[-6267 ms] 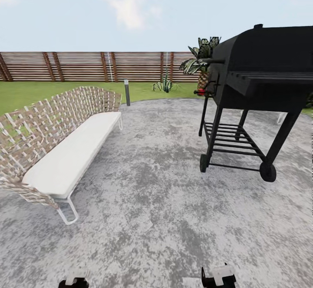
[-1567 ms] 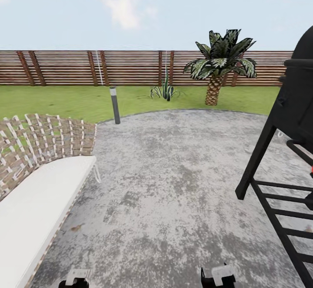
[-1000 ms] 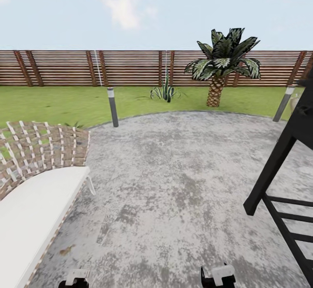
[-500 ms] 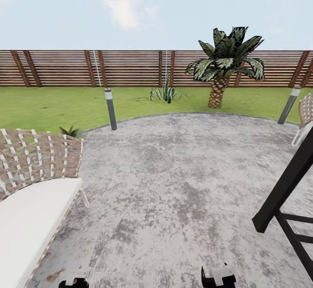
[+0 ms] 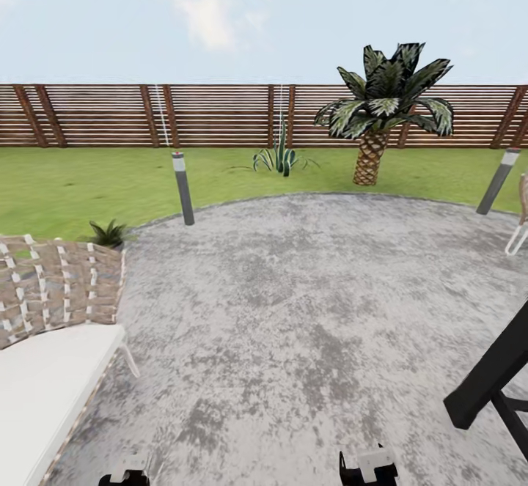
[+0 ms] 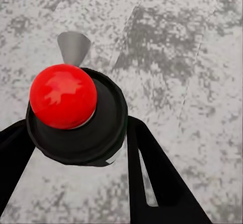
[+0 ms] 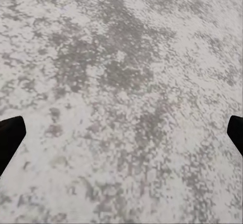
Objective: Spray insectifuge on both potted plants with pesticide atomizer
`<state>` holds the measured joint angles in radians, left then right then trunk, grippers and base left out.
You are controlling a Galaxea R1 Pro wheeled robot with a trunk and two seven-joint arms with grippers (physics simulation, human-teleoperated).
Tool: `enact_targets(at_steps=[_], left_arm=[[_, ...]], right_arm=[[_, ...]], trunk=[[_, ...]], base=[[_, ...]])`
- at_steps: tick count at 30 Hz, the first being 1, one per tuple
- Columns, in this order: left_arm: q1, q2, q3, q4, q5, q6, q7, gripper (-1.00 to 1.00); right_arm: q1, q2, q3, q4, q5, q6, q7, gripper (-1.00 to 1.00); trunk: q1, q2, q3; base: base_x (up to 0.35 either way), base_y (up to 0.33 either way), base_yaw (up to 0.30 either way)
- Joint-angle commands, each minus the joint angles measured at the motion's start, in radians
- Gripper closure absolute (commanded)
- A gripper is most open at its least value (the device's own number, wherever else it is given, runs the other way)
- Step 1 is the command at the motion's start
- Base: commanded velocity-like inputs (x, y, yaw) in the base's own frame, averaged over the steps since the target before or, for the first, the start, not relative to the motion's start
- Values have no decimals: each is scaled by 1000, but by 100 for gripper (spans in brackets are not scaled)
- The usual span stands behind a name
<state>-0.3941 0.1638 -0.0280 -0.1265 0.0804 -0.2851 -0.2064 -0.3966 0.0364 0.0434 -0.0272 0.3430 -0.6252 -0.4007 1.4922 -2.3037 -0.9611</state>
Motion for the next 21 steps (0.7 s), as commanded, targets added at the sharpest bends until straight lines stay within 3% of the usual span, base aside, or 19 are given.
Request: enact_targets(at_steps=[1,21], left_arm=[[0,0,-3,1,9,-2,-5,100],[0,0,-3,2,9,-2,-5,100]], right_arm=[[-1,0,4,1,7,1,-10,-100],[-1,0,4,1,7,1,-10,-100]], trunk=[[0,0,-1],[0,0,-1]], base=[[335,0,0],[335,0,0]])
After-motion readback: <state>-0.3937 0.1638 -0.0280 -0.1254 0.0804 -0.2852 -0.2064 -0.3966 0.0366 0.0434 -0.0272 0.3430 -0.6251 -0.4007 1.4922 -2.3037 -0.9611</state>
